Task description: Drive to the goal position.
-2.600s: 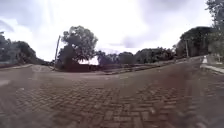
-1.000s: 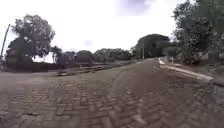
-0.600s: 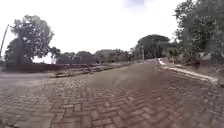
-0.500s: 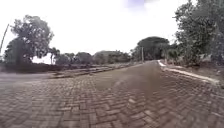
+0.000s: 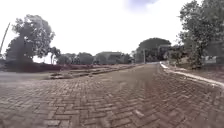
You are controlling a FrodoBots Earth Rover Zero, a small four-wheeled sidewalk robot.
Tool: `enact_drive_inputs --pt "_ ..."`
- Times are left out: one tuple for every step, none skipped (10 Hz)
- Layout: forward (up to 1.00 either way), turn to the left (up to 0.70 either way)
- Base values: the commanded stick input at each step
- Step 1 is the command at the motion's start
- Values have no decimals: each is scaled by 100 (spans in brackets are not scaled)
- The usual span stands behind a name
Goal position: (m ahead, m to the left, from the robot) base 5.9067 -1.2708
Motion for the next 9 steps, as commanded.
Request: enact_drive_inputs --pt "70 0" --pt "70 0" --pt "70 0" --pt "70 0" --pt "70 -14" --pt "70 -27" --pt "70 -27" --pt "70 -27" --pt "70 -27"
